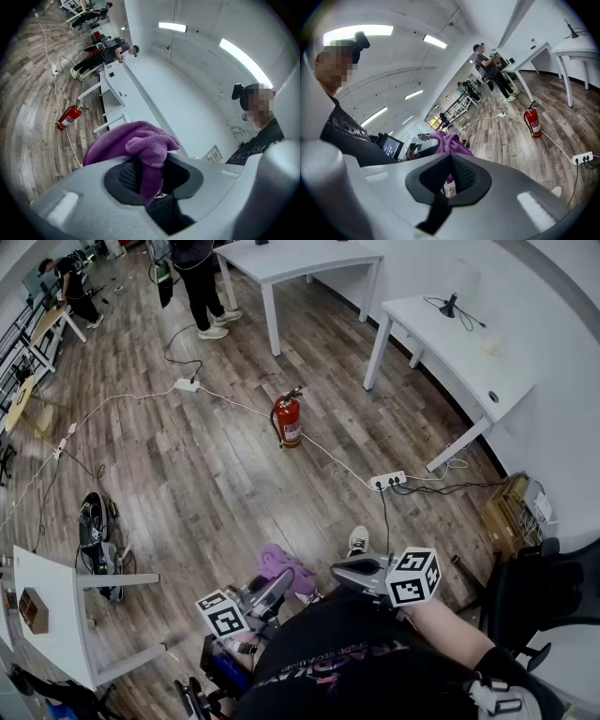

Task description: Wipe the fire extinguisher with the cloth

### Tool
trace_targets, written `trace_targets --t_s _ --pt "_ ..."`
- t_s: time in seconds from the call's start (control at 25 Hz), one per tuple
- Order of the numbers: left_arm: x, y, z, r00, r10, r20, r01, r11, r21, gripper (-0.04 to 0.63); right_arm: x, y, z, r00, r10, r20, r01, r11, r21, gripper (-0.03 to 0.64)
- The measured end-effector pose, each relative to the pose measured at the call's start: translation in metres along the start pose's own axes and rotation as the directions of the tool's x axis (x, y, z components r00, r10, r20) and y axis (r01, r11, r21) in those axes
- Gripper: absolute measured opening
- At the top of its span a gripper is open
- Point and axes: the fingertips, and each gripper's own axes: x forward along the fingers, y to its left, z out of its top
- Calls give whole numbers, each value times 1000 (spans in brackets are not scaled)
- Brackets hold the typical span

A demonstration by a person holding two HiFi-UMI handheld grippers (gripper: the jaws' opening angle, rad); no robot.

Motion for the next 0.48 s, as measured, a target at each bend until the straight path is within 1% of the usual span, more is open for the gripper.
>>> trace_targets --t_s 0.28,0.48 --pt "2 0 -3 1000 -1 -6 1 1000 2 95 -1 -1 -2 1000 1 3 -1 1000 3 3" --pt "2 0 -4 1000 1 -8 -1 1000 4 95 -2 0 -2 1000 19 13 -19 1000 7 3"
